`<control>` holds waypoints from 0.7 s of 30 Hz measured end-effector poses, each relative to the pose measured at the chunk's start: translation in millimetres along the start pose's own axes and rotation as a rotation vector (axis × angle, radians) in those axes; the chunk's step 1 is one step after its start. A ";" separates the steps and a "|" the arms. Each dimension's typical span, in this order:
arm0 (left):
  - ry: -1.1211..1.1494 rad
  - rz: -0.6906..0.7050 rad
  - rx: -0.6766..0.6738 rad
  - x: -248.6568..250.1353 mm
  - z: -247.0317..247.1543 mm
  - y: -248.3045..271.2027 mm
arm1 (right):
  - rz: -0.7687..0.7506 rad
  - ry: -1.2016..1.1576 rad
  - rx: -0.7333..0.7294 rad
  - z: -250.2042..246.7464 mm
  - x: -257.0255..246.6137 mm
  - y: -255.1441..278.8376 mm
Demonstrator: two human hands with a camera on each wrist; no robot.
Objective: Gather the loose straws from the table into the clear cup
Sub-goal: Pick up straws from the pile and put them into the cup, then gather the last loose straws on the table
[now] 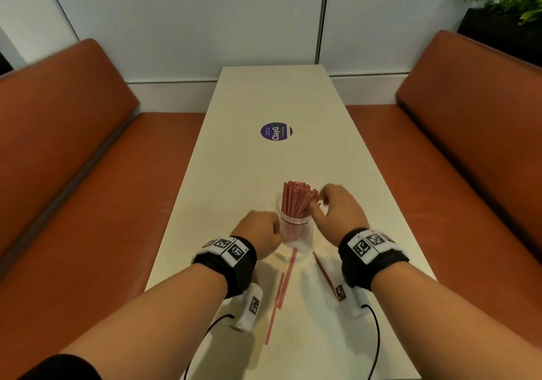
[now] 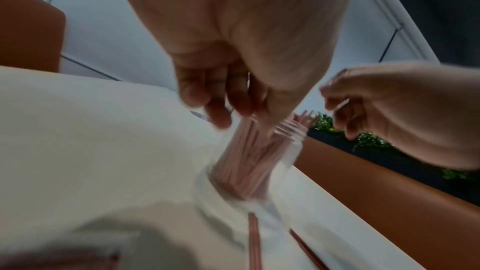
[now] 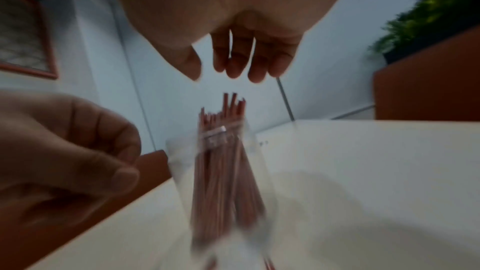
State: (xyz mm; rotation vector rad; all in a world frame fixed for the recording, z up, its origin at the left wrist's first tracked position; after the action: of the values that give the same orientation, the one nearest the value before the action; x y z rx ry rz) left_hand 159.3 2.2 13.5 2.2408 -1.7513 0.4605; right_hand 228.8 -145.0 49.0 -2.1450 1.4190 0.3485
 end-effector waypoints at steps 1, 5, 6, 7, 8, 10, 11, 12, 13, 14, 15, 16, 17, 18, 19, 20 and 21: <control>-0.054 0.003 -0.123 3.3 14.0 7.3 | 0.060 0.073 -0.111 11.3 12.7 14.3; -0.295 -0.036 -0.496 7.7 55.0 42.8 | 0.209 0.318 -0.488 58.0 54.8 72.3; -0.336 -0.040 -0.549 7.6 61.1 50.1 | 0.233 0.330 -0.524 63.4 59.7 81.0; -0.366 -0.047 -0.585 6.2 66.7 56.3 | 0.252 0.336 -0.547 67.7 63.3 87.5; -0.385 -0.056 -0.606 4.1 71.3 61.4 | 0.267 0.339 -0.556 70.2 65.6 91.7; -0.399 -0.070 -0.608 0.1 76.0 68.2 | 0.286 0.347 -0.548 71.6 69.0 94.6; -0.395 -0.080 -0.592 -2.8 76.2 70.2 | 0.287 0.354 -0.535 71.6 70.2 94.2; -0.387 -0.094 -0.570 -6.0 75.4 71.1 | 0.290 0.364 -0.524 71.4 71.8 94.0; -0.378 -0.105 -0.546 -9.5 74.6 70.3 | 0.298 0.374 -0.516 71.5 74.3 94.1; -0.370 -0.112 -0.519 -12.7 73.4 67.9 | 0.308 0.380 -0.511 71.0 76.5 94.7; -0.362 -0.117 -0.491 -15.7 73.1 63.6 | 0.317 0.382 -0.505 70.8 78.0 95.0; -0.350 -0.119 -0.463 -17.9 73.3 58.9 | 0.326 0.379 -0.497 69.9 78.5 95.2; -0.333 -0.121 -0.435 -18.8 74.1 54.6 | 0.338 0.371 -0.491 69.4 78.5 96.2; -0.313 -0.122 -0.403 -18.7 74.7 50.2 | 0.350 0.357 -0.486 69.4 77.6 96.9; -0.292 -0.125 -0.368 -17.8 75.5 45.8 | 0.361 0.341 -0.483 70.3 76.6 97.8; -0.272 -0.129 -0.333 -16.5 76.4 42.2 | 0.371 0.322 -0.481 71.4 74.9 98.4; -0.248 -0.135 -0.298 -14.0 77.1 39.3 | 0.383 0.301 -0.477 72.9 72.6 98.9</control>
State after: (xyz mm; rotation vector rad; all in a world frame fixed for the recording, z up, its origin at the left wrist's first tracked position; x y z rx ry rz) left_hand 124.8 -25.0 -62.4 2.2513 -1.6351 -0.1067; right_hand 174.6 -189.2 -75.4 -2.3554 2.1034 0.5729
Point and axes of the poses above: each hand's wrist, its own y-axis away from the middle knuckle, its own z-axis out of the palm, x = y × z, the point moved 9 cm from there along -y, towards the middle knuckle, and after that the axes turned 9 degrees about x, right-handed, at the moved point
